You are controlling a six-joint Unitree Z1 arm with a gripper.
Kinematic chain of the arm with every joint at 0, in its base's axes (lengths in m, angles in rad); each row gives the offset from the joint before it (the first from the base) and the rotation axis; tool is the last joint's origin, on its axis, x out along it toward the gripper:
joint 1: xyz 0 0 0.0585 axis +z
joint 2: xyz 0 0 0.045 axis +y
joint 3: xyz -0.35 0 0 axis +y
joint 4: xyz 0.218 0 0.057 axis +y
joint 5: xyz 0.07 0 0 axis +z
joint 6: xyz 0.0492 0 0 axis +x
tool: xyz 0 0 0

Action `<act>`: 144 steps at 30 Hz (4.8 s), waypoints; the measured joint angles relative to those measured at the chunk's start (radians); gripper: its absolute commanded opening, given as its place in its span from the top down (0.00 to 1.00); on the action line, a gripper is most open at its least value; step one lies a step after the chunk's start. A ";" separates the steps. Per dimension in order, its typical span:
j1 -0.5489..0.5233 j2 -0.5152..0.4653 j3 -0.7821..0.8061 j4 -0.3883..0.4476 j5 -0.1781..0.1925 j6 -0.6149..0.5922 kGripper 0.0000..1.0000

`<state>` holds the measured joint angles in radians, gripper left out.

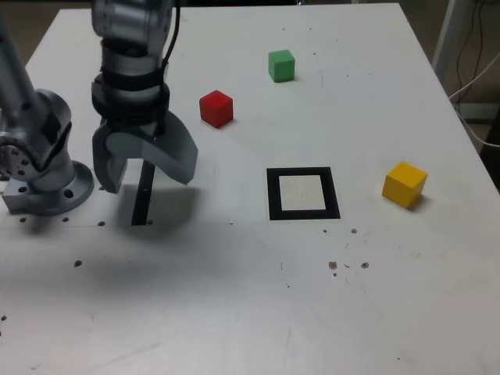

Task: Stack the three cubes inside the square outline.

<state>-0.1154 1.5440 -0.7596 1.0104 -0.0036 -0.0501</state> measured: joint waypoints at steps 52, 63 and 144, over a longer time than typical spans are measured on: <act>0.634 0.294 -0.461 0.124 0.237 0.643 0.00; 0.637 0.294 -0.489 0.123 0.251 0.996 0.01; 0.555 0.343 -0.436 -0.022 0.259 0.903 0.71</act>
<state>0.4396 1.8870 -1.1952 0.9883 0.2557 0.8529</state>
